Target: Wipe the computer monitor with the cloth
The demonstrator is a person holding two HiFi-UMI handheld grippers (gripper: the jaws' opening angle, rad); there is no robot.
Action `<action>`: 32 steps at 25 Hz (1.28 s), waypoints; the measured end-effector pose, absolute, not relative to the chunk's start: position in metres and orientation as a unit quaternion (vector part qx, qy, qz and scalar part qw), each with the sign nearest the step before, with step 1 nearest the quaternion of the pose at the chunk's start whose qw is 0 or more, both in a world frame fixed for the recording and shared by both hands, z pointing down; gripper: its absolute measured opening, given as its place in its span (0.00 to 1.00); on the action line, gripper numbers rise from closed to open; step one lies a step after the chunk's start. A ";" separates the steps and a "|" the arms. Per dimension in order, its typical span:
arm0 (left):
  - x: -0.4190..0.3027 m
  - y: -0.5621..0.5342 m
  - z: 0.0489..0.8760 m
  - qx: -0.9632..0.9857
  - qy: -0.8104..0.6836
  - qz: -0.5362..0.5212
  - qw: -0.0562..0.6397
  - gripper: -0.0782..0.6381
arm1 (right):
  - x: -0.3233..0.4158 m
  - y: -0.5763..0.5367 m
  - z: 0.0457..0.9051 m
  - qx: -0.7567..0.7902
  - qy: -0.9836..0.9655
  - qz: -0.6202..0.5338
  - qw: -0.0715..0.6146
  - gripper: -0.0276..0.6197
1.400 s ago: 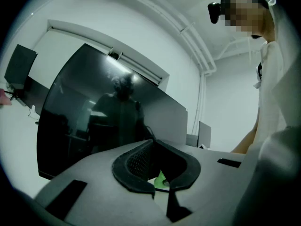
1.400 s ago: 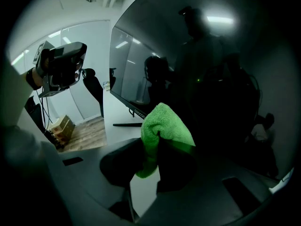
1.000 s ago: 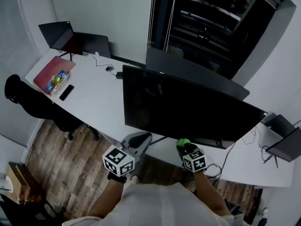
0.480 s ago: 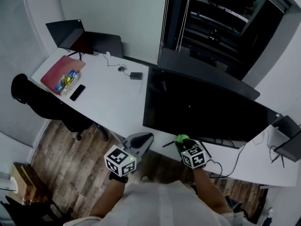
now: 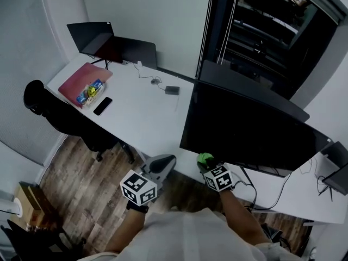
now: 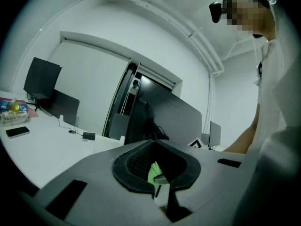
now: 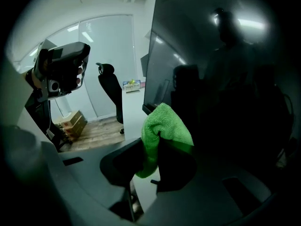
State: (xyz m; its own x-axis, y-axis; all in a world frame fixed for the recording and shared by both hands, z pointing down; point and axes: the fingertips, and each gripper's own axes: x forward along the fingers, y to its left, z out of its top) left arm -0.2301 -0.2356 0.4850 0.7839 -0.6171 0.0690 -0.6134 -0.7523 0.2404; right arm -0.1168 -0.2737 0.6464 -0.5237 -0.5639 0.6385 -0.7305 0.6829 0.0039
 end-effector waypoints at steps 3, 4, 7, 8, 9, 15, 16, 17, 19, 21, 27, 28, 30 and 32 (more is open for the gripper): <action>-0.241 -0.238 0.482 0.934 -0.335 -0.010 0.124 0.15 | -0.135 -0.279 0.645 0.363 -0.867 0.125 0.317 0.15; -0.245 -0.238 0.482 0.933 -0.337 -0.011 0.124 0.15 | -0.140 -0.280 0.645 0.359 -0.869 0.122 0.319 0.15; -0.251 -0.239 0.482 0.932 -0.341 -0.011 0.123 0.15 | -0.153 -0.283 0.646 0.348 -0.872 0.115 0.324 0.15; -0.252 -0.239 0.482 0.932 -0.341 -0.011 0.122 0.15 | -0.157 -0.284 0.646 0.345 -0.873 0.113 0.326 0.15; -0.253 -0.239 0.482 0.933 -0.340 -0.011 0.121 0.15 | -0.162 -0.286 0.645 0.341 -0.874 0.112 0.326 0.15; -0.260 -0.242 0.479 0.933 -0.340 -0.015 0.118 0.15 | -0.199 -0.288 0.634 0.311 -0.891 0.098 0.317 0.15; -0.262 -0.243 0.479 0.932 -0.341 -0.016 0.118 0.15 | -0.207 -0.289 0.627 0.304 -0.896 0.094 0.309 0.15; -0.264 -0.243 0.479 0.932 -0.342 -0.016 0.119 0.15 | -0.216 -0.289 0.617 0.298 -0.903 0.087 0.298 0.15; -0.270 -0.244 0.478 0.930 -0.346 -0.017 0.121 0.15 | -0.232 -0.295 0.590 0.293 -0.914 0.072 0.272 0.15; -0.274 -0.247 0.474 0.929 -0.349 -0.022 0.120 0.15 | -0.245 -0.307 0.556 0.297 -0.921 0.056 0.245 0.15; -0.278 -0.259 0.458 0.932 -0.348 -0.026 0.103 0.15 | -0.268 -0.340 0.434 0.327 -0.931 0.001 0.162 0.15; -0.278 -0.261 0.456 0.932 -0.347 -0.027 0.101 0.15 | -0.269 -0.344 0.414 0.332 -0.932 -0.010 0.149 0.15; -0.276 -0.264 0.454 0.934 -0.343 -0.026 0.097 0.15 | -0.272 -0.352 0.379 0.341 -0.931 -0.029 0.127 0.15; -0.274 -0.267 0.452 0.936 -0.338 -0.024 0.095 0.15 | -0.272 -0.362 0.352 0.353 -0.928 -0.040 0.108 0.15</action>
State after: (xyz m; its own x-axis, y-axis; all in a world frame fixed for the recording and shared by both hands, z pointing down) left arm -0.2739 -0.2668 0.4517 0.7704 -0.6373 0.0195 -0.6283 -0.7536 0.1931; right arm -0.2721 -0.3622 0.3517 -0.7271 -0.6644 0.1730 -0.6472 0.7474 0.1502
